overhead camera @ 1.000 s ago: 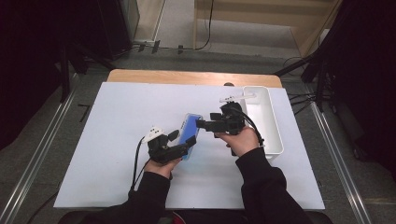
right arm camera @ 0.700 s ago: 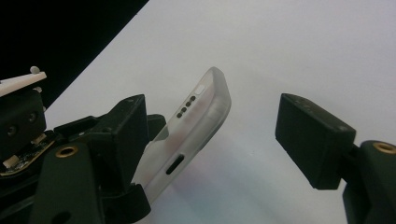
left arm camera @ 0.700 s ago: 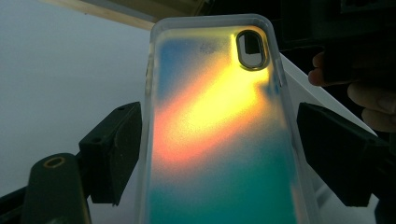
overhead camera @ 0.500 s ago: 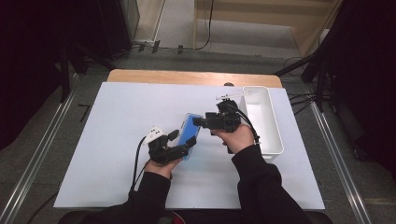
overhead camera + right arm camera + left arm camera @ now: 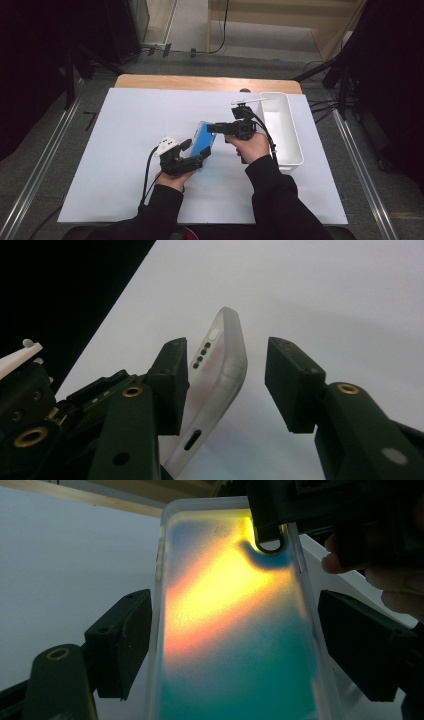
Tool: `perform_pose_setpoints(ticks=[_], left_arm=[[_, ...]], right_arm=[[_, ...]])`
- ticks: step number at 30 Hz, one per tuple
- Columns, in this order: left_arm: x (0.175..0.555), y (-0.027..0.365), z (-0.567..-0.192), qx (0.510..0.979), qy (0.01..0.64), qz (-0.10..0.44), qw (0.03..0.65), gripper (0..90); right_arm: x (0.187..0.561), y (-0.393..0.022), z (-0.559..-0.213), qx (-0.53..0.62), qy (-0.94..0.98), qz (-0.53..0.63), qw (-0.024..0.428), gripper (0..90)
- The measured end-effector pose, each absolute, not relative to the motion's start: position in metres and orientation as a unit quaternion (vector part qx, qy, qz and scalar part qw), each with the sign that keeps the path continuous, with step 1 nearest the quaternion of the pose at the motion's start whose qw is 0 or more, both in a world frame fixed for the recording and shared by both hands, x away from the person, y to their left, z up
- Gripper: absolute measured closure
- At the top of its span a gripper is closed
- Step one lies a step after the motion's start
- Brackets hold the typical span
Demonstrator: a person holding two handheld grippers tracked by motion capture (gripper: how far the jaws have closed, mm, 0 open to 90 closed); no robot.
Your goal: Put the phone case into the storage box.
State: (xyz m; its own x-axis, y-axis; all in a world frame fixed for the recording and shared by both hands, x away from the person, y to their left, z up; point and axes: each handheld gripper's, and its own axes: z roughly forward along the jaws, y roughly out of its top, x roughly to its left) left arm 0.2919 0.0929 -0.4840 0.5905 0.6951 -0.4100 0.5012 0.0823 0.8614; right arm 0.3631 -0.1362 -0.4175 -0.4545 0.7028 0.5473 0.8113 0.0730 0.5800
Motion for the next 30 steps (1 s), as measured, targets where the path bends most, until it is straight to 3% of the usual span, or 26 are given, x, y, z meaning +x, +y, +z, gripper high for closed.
perform_pose_setpoints(ticks=[6,30], left_arm=[[0.2909,0.0917,-0.4844,0.679,0.438,0.091,0.583,16.4],[0.2881,0.0856,-0.4855,0.693,0.417,0.115,0.576,16.1]], right_arm=[[0.3639,-0.1368,-0.4178,-0.525,-0.726,-0.438,0.070,70.3],[0.3644,-0.1420,-0.4114,-0.545,-0.705,-0.436,0.126,76.9]])
